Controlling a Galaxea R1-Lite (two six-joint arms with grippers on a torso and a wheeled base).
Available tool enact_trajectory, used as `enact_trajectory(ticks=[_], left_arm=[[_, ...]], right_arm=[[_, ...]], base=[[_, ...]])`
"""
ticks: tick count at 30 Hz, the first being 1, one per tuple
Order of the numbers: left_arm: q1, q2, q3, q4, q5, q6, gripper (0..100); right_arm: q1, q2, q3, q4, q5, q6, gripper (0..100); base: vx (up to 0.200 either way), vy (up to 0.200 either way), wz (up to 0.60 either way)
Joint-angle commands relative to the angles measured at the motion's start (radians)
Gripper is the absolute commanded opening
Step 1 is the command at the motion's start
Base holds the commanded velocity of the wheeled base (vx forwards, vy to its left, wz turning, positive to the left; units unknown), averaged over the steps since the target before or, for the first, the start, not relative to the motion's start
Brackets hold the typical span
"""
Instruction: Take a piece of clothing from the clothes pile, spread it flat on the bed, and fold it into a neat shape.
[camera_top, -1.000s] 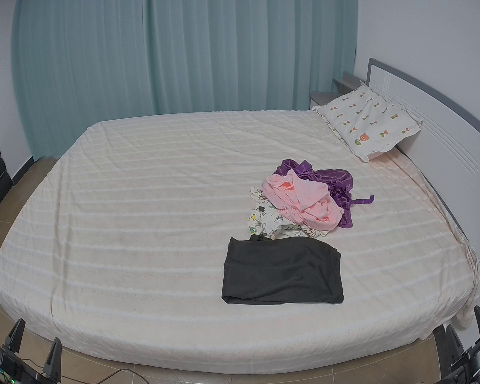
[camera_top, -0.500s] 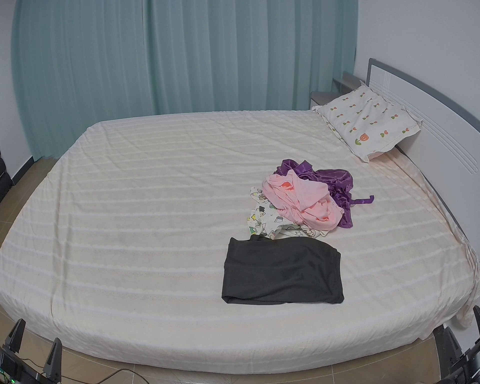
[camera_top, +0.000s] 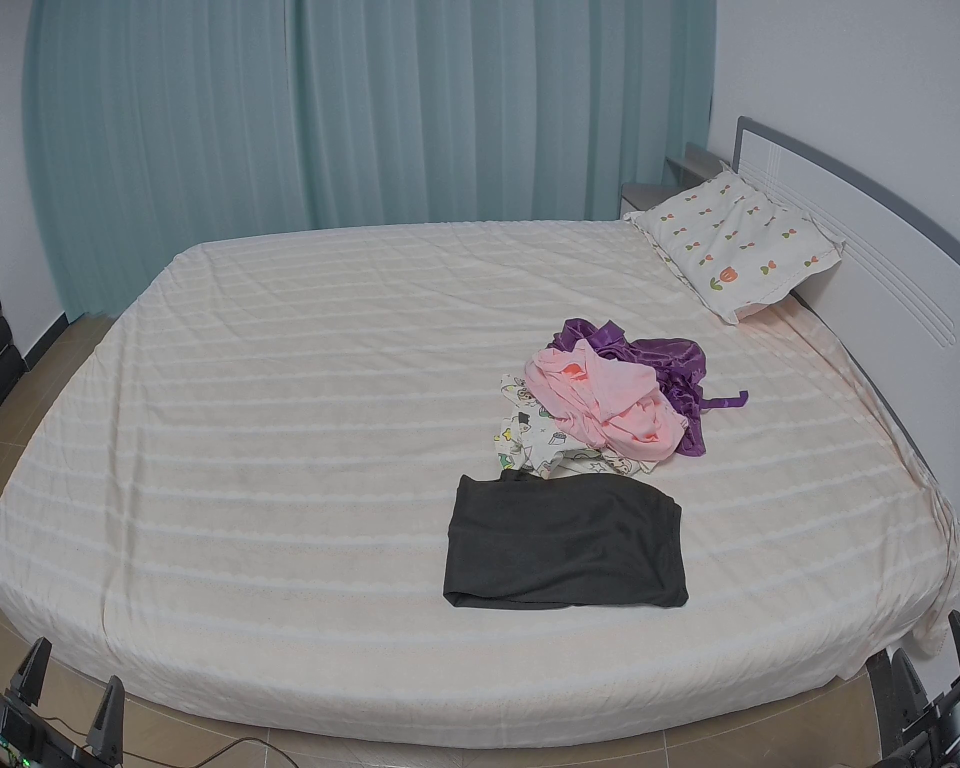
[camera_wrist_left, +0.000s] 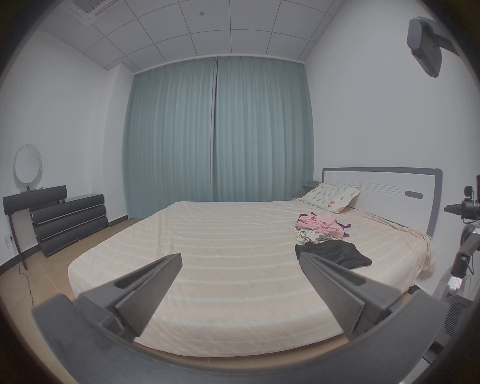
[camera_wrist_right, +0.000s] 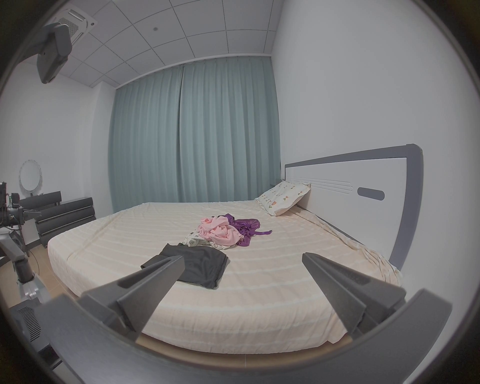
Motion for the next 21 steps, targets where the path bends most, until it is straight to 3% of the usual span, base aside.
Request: enact_trajectory(ticks=[1, 21], left_arm=[[0.0, -0.014, 0.016, 0.001, 0.0, 0.001, 100], [0.0, -0.014, 0.016, 0.001, 0.0, 0.001, 100]], right_arm=[[0.001, -0.015, 0.018, 0.0, 0.0, -0.002, 100], [0.001, -0.015, 0.018, 0.0, 0.002, 0.0, 100]], base=[[0.0, 0.0, 0.0], [0.0, 0.0, 0.0]])
